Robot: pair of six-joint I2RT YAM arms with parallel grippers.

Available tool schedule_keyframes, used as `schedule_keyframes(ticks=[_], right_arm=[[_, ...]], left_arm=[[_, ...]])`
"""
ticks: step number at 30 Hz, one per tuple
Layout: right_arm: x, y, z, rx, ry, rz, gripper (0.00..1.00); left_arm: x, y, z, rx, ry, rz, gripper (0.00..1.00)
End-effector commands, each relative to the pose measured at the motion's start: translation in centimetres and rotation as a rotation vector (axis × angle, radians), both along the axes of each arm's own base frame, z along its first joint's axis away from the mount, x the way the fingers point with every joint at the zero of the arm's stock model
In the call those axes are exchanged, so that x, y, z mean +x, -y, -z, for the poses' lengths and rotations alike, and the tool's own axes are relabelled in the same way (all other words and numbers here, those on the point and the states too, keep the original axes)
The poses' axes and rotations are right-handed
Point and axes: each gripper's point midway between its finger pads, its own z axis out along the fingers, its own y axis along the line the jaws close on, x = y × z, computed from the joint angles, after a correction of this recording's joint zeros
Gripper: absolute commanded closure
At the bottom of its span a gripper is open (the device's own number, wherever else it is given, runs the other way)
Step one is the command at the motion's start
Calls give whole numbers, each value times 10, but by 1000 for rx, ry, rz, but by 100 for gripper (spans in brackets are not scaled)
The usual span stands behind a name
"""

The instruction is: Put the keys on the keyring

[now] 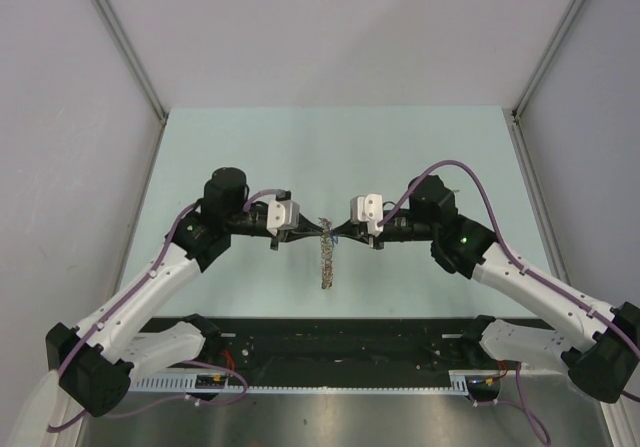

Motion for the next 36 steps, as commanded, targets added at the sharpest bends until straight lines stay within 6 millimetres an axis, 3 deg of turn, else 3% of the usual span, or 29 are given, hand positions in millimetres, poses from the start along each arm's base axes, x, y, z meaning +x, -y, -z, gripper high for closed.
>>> schedule_keyframes(ticks=[1,22,27,30,36], right_arm=[[1,-6,-25,42,57,-2,100],[3,-16,-33,40,85,34,100],[3,-10,-37,41,76,65,77],[3,-2,-36,26,59,98,70],[-2,15,-30,1,17,128,67]], left_arm=[[-6,5,-20,-45,49,54,100],[-3,5,-18,-11,41,3,100],[-5,8,-24,-70,33,4,100],[-3,12,-24,-86,9,1,100],[-3,14,-27,-121,-22,4,100]])
